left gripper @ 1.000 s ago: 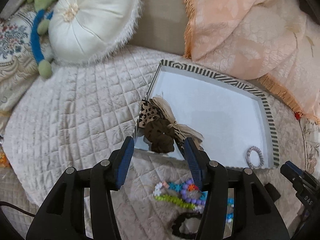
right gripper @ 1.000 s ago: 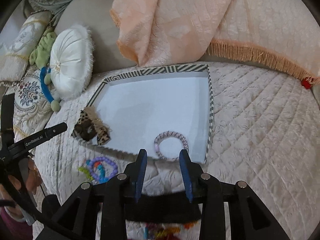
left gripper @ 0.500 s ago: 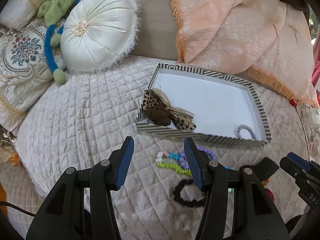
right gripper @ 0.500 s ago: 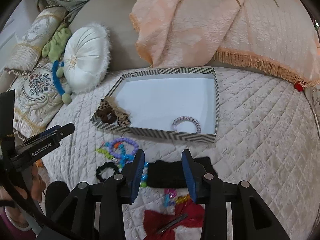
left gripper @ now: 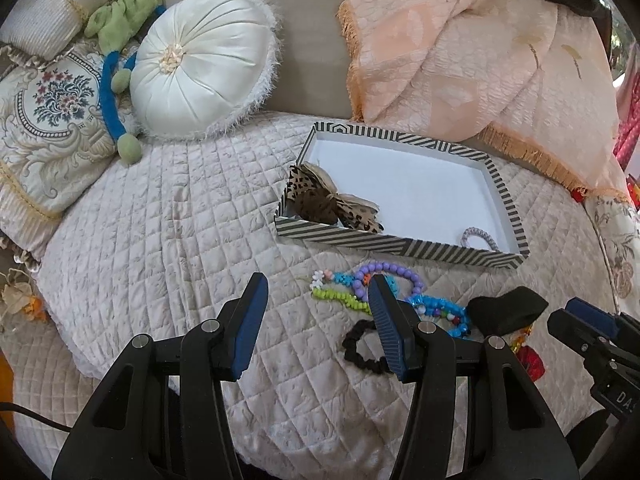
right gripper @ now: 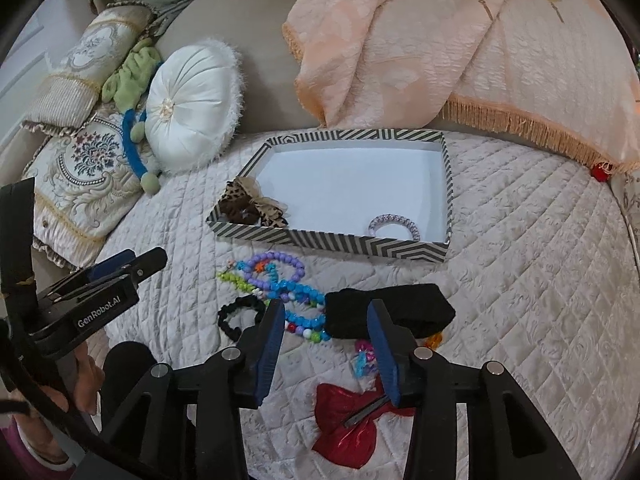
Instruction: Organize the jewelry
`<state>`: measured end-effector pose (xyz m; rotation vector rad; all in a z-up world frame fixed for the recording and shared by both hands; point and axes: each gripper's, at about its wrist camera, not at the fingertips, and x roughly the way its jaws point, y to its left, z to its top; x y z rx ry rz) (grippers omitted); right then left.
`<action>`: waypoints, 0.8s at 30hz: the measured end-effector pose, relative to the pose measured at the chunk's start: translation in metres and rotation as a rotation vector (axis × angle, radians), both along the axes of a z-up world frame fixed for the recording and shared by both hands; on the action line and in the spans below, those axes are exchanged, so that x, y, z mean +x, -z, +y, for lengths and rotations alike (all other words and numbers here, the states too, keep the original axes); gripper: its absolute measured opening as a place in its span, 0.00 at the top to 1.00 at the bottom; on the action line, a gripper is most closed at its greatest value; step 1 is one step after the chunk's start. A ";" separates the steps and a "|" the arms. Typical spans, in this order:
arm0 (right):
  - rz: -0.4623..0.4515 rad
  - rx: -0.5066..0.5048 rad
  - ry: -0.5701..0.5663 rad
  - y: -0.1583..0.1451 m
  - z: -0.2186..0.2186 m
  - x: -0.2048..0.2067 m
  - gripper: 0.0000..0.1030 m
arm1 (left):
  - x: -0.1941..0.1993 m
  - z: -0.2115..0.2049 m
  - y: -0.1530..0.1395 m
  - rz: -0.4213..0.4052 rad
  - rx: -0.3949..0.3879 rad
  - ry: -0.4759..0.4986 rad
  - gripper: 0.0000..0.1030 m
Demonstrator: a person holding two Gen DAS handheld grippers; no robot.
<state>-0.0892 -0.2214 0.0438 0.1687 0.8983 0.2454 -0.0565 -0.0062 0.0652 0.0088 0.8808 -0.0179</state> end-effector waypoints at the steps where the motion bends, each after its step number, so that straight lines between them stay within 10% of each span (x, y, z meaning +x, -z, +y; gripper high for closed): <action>1: -0.001 0.000 -0.002 -0.001 0.001 -0.001 0.57 | -0.001 0.000 0.000 0.001 0.000 0.000 0.50; 24: 0.005 0.000 -0.013 -0.003 0.005 -0.010 0.48 | -0.013 -0.004 0.010 0.032 0.002 0.006 0.50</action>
